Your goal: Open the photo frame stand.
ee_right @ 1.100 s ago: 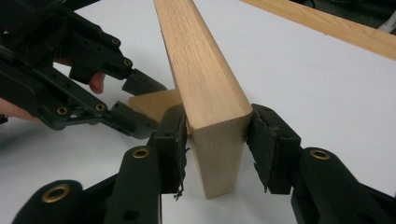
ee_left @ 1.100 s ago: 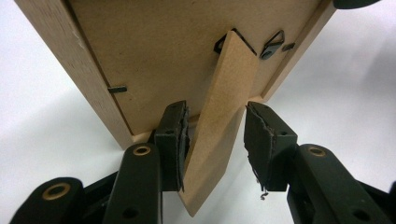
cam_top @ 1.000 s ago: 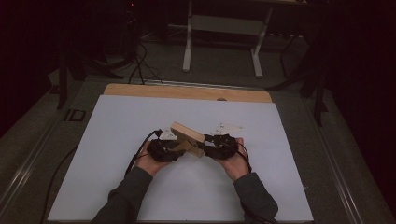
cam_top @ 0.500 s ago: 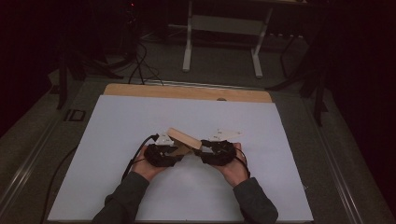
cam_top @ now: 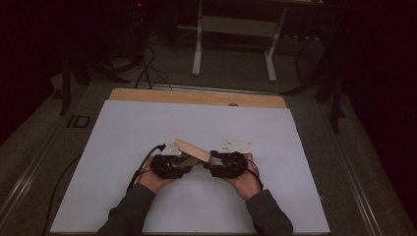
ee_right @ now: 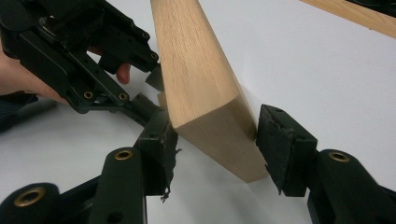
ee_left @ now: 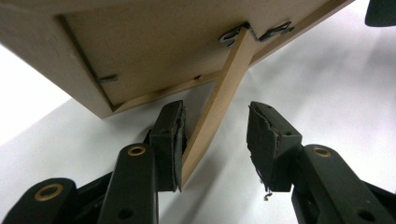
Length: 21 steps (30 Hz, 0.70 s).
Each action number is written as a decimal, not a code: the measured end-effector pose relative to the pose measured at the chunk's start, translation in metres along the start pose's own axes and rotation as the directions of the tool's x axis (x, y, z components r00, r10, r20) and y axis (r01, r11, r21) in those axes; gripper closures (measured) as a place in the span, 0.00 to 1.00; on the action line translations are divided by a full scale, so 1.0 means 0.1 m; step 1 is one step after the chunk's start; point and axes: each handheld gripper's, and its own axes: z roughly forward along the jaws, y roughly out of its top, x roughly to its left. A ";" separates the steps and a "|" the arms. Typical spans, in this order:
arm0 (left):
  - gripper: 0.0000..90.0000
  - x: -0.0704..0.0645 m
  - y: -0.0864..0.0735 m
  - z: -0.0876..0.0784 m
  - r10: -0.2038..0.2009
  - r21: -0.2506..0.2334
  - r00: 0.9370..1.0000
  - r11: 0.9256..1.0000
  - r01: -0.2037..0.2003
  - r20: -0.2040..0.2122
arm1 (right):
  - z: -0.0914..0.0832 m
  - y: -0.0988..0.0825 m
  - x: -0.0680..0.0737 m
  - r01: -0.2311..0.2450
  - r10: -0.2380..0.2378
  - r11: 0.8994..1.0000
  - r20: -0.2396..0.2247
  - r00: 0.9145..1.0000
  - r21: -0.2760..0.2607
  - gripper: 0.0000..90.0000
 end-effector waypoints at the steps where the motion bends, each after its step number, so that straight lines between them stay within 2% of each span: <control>1: 0.64 0.00 -0.01 0.00 -0.003 0.000 1.000 1.000 0.003 -0.001 | 0.00 0.00 0.00 -0.002 0.002 1.000 -0.002 1.000 0.001 0.53; 6: 0.61 0.02 -0.04 0.00 -0.007 0.007 1.000 1.000 0.007 -0.012 | 0.01 0.00 -0.02 -0.006 0.006 1.000 -0.009 1.000 0.002 0.52; 13: 0.56 0.06 -0.07 -0.05 -0.031 -0.017 0.999 0.999 0.031 -0.040 | 0.03 -0.02 -0.02 -0.003 0.003 1.000 -0.011 1.000 0.008 0.46; 21: 0.55 0.09 -0.09 -0.13 -0.051 -0.046 0.998 0.998 0.050 -0.036 | 0.00 -0.02 -0.04 -0.003 0.003 1.000 -0.003 1.000 0.000 0.43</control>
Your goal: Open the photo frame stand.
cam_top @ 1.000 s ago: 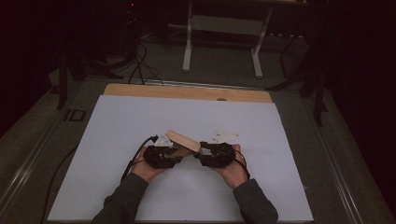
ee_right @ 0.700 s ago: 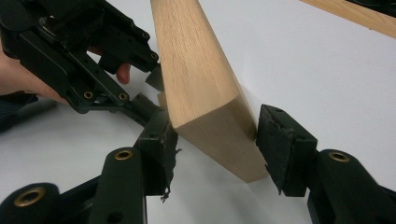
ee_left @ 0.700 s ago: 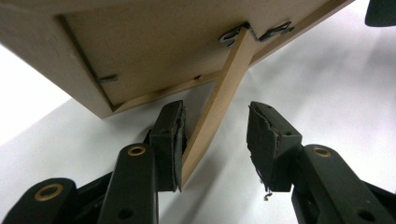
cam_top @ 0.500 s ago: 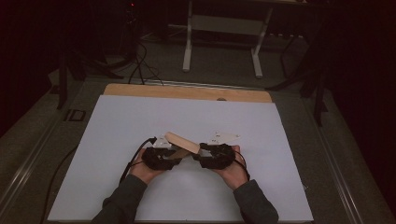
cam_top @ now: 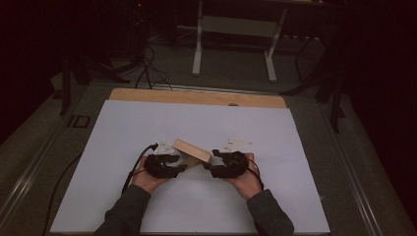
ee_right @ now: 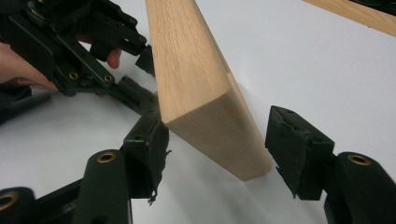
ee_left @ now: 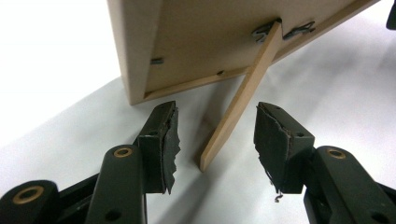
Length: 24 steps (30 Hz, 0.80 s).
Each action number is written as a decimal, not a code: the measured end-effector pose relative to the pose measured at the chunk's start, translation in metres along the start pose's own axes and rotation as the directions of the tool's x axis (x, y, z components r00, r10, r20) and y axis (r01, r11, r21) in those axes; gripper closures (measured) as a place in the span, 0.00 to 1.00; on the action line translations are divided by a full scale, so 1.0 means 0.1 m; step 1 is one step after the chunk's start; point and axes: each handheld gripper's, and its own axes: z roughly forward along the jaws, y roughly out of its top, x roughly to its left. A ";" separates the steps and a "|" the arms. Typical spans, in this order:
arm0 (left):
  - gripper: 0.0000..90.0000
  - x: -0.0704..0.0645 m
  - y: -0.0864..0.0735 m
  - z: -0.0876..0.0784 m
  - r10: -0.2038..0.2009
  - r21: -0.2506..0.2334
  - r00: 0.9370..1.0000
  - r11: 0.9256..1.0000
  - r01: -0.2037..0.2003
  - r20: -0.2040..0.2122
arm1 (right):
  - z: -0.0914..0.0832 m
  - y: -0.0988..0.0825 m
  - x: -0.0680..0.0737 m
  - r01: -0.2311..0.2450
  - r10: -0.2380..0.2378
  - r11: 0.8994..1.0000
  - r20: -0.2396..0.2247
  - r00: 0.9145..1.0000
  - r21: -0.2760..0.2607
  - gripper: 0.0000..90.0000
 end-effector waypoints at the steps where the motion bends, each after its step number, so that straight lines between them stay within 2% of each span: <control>1: 0.56 0.01 0.00 -0.01 -0.003 -0.004 1.000 1.000 0.003 -0.001 | 0.00 0.00 0.00 -0.001 0.001 1.000 -0.003 1.000 0.002 0.42; 11: 0.56 0.03 -0.02 -0.13 -0.014 -0.040 1.000 0.999 0.013 -0.013 | -0.03 -0.04 -0.04 0.004 -0.003 1.000 -0.012 1.000 0.019 0.40; 24: 0.60 0.12 -0.08 -0.27 -0.066 -0.093 0.996 0.994 0.061 -0.055 | -0.08 -0.12 -0.08 0.018 -0.016 0.999 -0.030 0.999 0.051 0.40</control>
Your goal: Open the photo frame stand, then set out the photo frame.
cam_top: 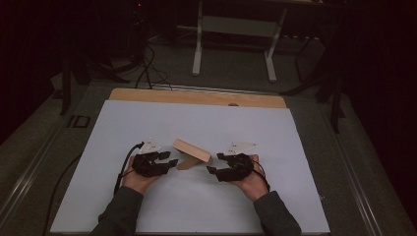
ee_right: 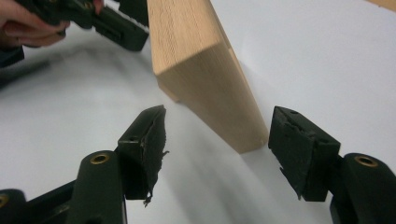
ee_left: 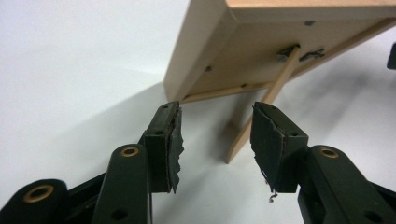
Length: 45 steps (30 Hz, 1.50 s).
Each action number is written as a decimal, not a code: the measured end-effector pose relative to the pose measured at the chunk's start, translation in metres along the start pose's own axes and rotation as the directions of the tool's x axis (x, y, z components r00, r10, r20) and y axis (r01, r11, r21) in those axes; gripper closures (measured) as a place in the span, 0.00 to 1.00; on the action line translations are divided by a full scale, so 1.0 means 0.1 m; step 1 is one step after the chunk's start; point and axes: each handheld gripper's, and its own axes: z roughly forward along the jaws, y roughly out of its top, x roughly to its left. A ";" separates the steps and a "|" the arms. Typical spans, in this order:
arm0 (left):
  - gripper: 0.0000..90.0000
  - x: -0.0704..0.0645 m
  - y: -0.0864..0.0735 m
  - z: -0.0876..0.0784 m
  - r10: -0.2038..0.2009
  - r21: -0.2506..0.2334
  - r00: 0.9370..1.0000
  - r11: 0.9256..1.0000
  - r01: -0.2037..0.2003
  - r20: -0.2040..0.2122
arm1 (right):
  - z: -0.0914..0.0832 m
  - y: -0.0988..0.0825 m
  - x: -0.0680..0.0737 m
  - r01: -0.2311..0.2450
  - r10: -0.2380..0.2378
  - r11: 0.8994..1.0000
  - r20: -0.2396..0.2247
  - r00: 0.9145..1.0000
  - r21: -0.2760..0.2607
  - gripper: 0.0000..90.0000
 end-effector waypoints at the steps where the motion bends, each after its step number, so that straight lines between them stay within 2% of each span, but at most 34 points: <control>1: 0.60 0.01 0.00 -0.01 0.000 -0.005 1.000 1.000 0.000 -0.003 | 0.00 -0.01 -0.01 -0.003 0.003 1.000 0.000 1.000 0.003 0.40; 11: 0.64 0.05 -0.02 -0.04 -0.017 -0.034 0.999 0.999 0.016 -0.032 | -0.03 -0.12 -0.15 -0.024 0.023 1.000 0.011 1.000 0.017 0.46; 20: 0.69 0.07 -0.01 -0.05 -0.045 -0.053 0.999 0.998 0.044 -0.030 | 0.03 -0.17 -0.30 -0.107 0.107 0.994 0.046 0.993 -0.014 0.53; 24: 0.72 0.05 0.02 -0.03 -0.038 -0.054 0.999 0.998 0.037 -0.020 | 0.07 -0.13 -0.34 -0.149 0.150 0.988 0.044 0.988 -0.044 0.56; 29: 0.75 0.01 0.04 0.01 -0.020 -0.039 1.000 0.999 0.019 -0.015 | 0.12 -0.04 -0.35 -0.167 0.172 0.983 0.063 0.983 -0.083 0.69; 33: 0.80 0.00 0.06 0.05 -0.020 -0.034 1.000 0.999 0.020 -0.009 | 0.15 0.03 -0.34 -0.175 0.182 0.978 0.056 0.982 -0.117 0.84; 37: 0.85 -0.04 0.09 0.09 -0.001 -0.027 1.000 1.000 0.001 0.002 | 0.19 0.08 -0.31 -0.172 0.179 0.977 0.047 0.983 -0.122 0.94; 45: 0.93 -0.09 0.13 0.16 0.015 -0.012 1.000 1.000 -0.015 -0.006 | 0.23 0.08 -0.28 -0.167 0.171 0.979 0.025 0.985 -0.116 0.98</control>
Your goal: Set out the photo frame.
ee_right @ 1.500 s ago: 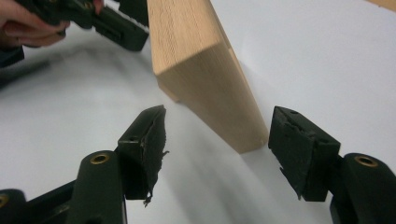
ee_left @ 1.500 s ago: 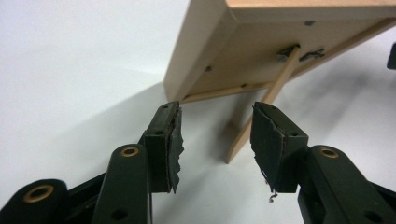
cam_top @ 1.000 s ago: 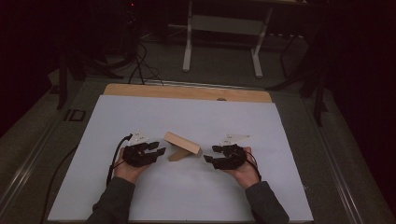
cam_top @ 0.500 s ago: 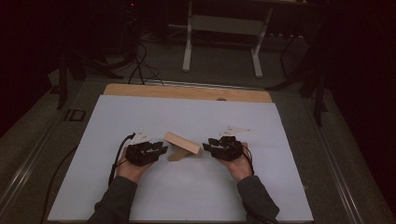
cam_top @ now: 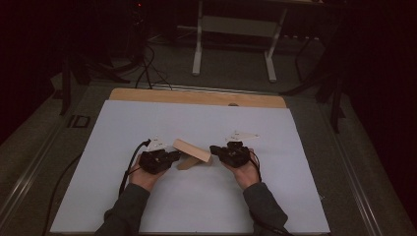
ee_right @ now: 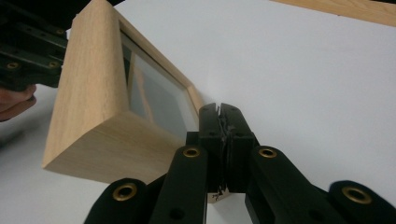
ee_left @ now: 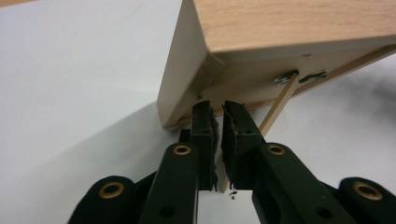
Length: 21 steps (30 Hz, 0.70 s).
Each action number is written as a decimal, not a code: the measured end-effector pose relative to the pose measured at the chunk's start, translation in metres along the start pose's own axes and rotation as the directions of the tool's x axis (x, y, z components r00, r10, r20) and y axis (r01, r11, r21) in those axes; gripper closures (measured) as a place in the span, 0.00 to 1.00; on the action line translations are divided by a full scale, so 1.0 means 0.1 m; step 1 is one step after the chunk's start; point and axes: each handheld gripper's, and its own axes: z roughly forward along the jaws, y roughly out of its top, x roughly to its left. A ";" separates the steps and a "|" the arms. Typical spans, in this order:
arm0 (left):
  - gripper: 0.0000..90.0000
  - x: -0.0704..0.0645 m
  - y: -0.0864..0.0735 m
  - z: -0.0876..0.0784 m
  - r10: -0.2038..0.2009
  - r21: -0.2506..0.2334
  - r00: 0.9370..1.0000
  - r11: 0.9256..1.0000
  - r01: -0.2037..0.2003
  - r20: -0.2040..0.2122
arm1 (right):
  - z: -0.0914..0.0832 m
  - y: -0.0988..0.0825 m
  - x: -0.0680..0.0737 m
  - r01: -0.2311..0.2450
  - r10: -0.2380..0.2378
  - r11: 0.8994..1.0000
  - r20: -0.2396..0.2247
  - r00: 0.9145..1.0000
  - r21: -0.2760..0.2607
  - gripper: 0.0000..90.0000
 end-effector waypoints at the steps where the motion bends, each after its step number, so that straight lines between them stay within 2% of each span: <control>1: 0.94 -0.01 0.01 0.00 0.005 -0.001 1.000 1.000 -0.005 -0.002 | 0.00 0.00 0.00 -0.003 0.003 1.000 -0.003 1.000 -0.001 0.98; 7: 0.97 -0.05 0.06 0.01 0.027 -0.002 1.000 1.000 -0.027 -0.010 | -0.01 -0.01 0.02 -0.004 0.003 1.000 -0.015 1.000 -0.007 0.97; 21: 1.00 -0.08 0.09 0.01 0.030 0.002 1.000 1.000 -0.030 -0.010 | -0.04 -0.02 0.05 0.012 -0.012 1.000 -0.012 1.000 -0.007 0.99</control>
